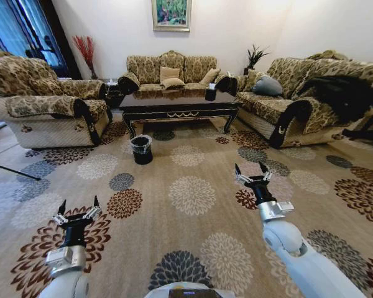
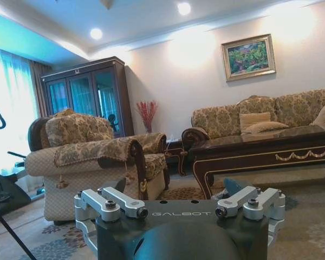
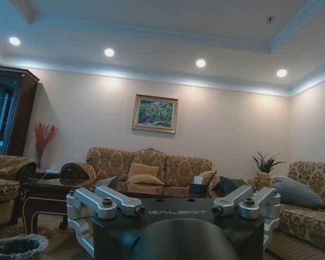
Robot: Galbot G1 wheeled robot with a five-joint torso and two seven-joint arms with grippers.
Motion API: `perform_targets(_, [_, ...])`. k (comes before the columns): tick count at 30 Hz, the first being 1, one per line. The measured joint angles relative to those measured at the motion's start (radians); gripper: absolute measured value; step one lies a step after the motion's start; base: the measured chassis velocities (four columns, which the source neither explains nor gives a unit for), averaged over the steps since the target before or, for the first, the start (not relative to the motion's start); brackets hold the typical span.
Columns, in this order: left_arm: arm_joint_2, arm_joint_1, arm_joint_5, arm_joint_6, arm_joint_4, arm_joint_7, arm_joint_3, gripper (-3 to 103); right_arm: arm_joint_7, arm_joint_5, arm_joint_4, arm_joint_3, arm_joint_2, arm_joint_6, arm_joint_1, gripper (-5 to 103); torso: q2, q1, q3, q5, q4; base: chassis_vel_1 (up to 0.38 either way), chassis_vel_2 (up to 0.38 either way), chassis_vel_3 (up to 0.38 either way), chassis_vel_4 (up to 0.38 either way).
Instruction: Move to the front of the table and pick up the trash from the floor, then place it into the trash bin.
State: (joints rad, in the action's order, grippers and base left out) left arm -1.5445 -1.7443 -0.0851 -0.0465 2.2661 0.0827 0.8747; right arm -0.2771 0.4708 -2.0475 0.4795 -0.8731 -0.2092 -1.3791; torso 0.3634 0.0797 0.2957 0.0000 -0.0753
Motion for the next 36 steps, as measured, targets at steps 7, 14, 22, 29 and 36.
perform_targets(7, [0.0,0.0,0.0,0.0,0.0,0.0,0.0,100,0.0,0.0,0.0,0.0,0.0,0.0,0.0,100,0.031,0.011,0.02,0.0,0.0,0.0,0.0,0.0,0.0])
perform_targets(14, [0.0,0.0,0.0,0.0,0.0,0.0,0.0,100,0.0,0.0,0.0,0.0,0.0,0.0,0.0,100,0.058,0.021,0.037,0.0,0.0,0.0,0.0,0.0,0.0])
perform_targets(22, [0.0,0.0,0.0,0.0,0.0,0.0,0.0,100,0.0,0.0,0.0,0.0,0.0,0.0,0.0,100,0.087,0.032,0.055,0.0,0.0,0.0,0.0,0.0,0.0])
perform_targets(29, [0.0,0.0,0.0,0.0,0.0,0.0,0.0,100,0.0,0.0,0.0,0.0,0.0,0.0,0.0,100,0.121,0.045,0.075,0.0,0.0,0.0,0.0,0.0,0.0])
perform_targets(36, [0.0,0.0,0.0,0.0,0.0,0.0,0.0,100,0.0,0.0,0.0,0.0,0.0,0.0,0.0,100,0.146,0.055,0.09,0.0,0.0,0.0,0.0,0.0,0.0])
